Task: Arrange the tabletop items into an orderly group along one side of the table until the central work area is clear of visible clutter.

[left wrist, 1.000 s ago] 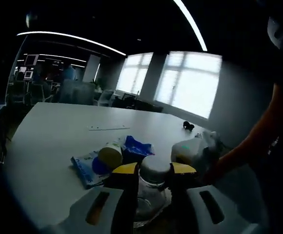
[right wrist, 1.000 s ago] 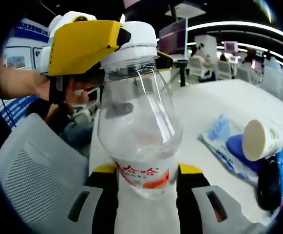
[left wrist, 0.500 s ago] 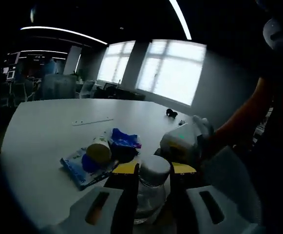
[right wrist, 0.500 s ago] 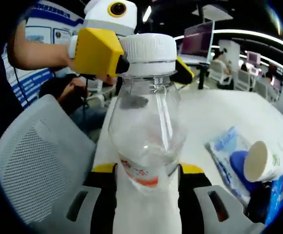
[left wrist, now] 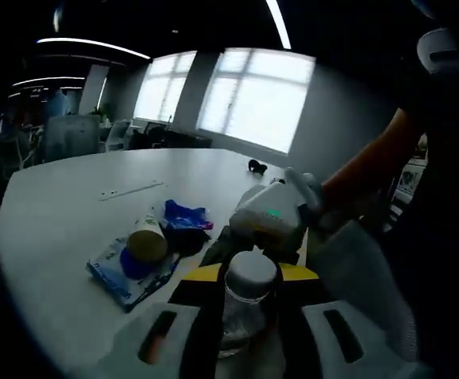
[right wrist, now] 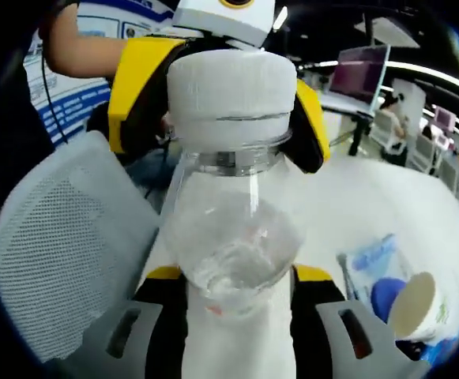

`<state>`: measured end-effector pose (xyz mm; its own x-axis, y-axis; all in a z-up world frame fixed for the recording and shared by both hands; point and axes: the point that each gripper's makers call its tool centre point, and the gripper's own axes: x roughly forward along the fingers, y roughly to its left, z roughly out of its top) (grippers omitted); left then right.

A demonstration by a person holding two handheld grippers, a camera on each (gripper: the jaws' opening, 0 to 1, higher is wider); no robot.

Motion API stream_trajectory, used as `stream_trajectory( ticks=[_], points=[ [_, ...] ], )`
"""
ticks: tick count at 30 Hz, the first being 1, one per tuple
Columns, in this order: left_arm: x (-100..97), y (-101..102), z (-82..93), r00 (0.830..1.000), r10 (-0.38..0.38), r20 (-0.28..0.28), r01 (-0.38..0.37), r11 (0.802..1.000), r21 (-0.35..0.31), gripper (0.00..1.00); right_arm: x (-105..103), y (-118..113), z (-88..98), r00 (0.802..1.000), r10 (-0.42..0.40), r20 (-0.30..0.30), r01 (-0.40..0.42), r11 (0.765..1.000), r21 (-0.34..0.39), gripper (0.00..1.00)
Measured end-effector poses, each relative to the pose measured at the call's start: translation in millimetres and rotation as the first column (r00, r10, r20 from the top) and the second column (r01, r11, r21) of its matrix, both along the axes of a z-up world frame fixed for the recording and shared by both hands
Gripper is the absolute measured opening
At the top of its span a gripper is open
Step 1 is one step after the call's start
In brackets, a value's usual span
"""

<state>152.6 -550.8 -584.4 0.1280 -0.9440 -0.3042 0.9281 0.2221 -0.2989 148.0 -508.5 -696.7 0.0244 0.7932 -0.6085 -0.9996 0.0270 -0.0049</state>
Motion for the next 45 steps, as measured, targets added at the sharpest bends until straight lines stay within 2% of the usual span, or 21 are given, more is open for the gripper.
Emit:
stream_trajectory(
  ticks=[2,6,15,20,25,30,35,39,42,45],
  points=[
    [-0.3,0,-0.1,1.000,-0.014,-0.002,0.014,1.000,0.008,0.24,-3,2,-0.2,1.000,0.030,0.000,-0.030,1.000,0.001,0.45],
    [-2.2,-2,-0.4,0.999,-0.040,-0.004,0.040,0.999,0.021,0.24,-5,3,-4.0,0.994,0.099,0.038,-0.098,0.995,-0.034,0.43],
    [-0.7,0,-1.5,0.999,-0.038,-0.011,0.038,0.999,0.023,0.24,-5,4,-3.4,0.991,0.127,0.038,-0.126,0.992,-0.013,0.42],
    [1.7,1,-0.3,0.999,0.020,-0.048,-0.021,1.000,-0.015,0.25,-4,5,-3.0,0.994,0.099,0.039,-0.099,0.995,-0.007,0.42],
    [-0.2,3,-0.4,0.998,0.049,-0.034,-0.049,0.999,-0.018,0.26,-4,8,-3.1,0.996,0.075,0.043,-0.075,0.997,0.001,0.41],
    [2.7,5,2.2,0.995,0.095,-0.008,-0.095,0.995,-0.026,0.29,-1,12,-2.4,0.999,0.013,0.043,-0.014,1.000,0.017,0.41],
    [12.2,13,7.2,0.982,0.186,0.025,-0.184,0.982,-0.046,0.31,5,14,-1.8,0.996,-0.080,0.049,0.078,0.996,0.040,0.42],
    [14.9,20,10.8,0.970,0.240,0.027,-0.238,0.969,-0.069,0.32,9,15,-1.1,0.988,-0.142,0.054,0.139,0.989,0.058,0.41],
    [18.0,27,11.2,0.955,0.294,0.034,-0.291,0.954,-0.076,0.32,11,16,-0.6,0.983,-0.175,0.050,0.172,0.983,0.069,0.41],
    [16.1,28,11.1,0.950,0.310,0.036,-0.306,0.948,-0.081,0.33,13,17,-1.1,0.979,-0.194,0.053,0.191,0.979,0.068,0.41]
  ],
)
